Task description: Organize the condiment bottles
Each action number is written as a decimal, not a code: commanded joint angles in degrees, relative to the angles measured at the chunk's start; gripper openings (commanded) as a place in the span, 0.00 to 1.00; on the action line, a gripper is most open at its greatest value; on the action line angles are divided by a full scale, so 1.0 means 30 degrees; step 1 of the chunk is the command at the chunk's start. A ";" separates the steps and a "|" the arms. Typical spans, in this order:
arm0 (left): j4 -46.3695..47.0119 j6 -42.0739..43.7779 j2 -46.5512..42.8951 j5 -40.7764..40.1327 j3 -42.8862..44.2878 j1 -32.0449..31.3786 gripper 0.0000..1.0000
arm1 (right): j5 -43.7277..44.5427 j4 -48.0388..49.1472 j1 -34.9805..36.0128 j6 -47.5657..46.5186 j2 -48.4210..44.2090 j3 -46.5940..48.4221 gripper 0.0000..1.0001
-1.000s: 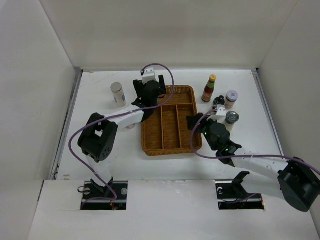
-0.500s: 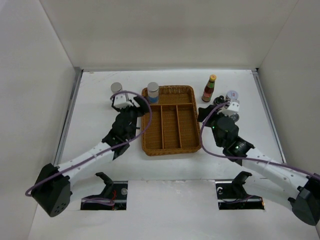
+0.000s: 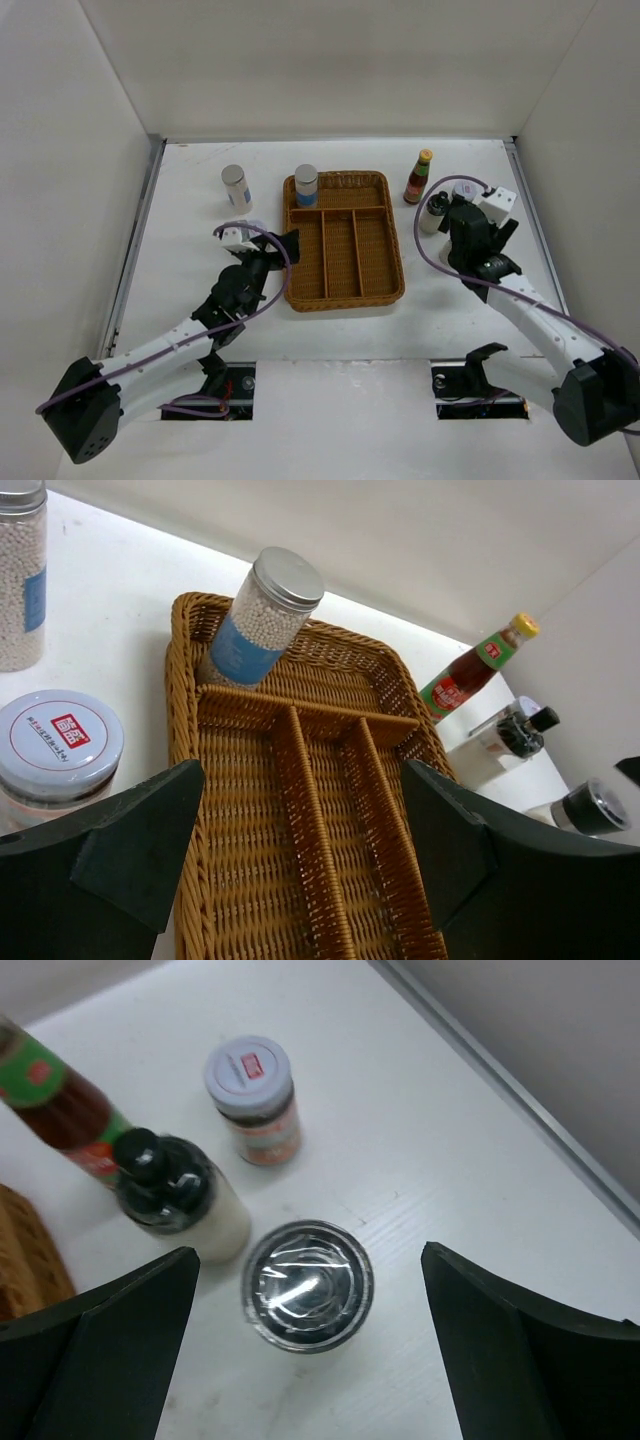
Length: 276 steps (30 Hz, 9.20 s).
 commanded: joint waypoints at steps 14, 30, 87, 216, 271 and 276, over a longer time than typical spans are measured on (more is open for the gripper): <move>0.1947 -0.0306 0.0836 0.0463 -0.0524 -0.0005 0.82 | -0.5420 0.0633 -0.2573 0.0264 0.4077 0.1217 0.90; 0.2065 -0.0364 0.0808 -0.0972 -0.0934 0.0902 0.82 | -0.2832 0.3179 0.3577 -0.2429 0.3130 0.5075 0.57; -0.3534 0.1686 1.0883 -0.3463 0.6184 0.5356 0.62 | -0.7351 1.1121 0.7885 0.1143 0.1909 -0.2238 1.00; -0.2603 0.2187 0.0341 -0.1410 0.3466 -0.0330 1.00 | -0.4270 0.5444 -0.1221 -0.1375 0.2930 0.1536 1.00; 0.2268 -0.0920 0.3355 -0.0885 -0.0465 0.2866 1.00 | -0.7877 0.8956 0.8091 -0.1464 1.1954 0.7953 0.59; 0.2503 -0.0921 0.3502 -0.0738 -0.0524 0.2924 1.00 | -0.7323 0.9160 0.8091 -0.1376 1.3304 0.7837 0.61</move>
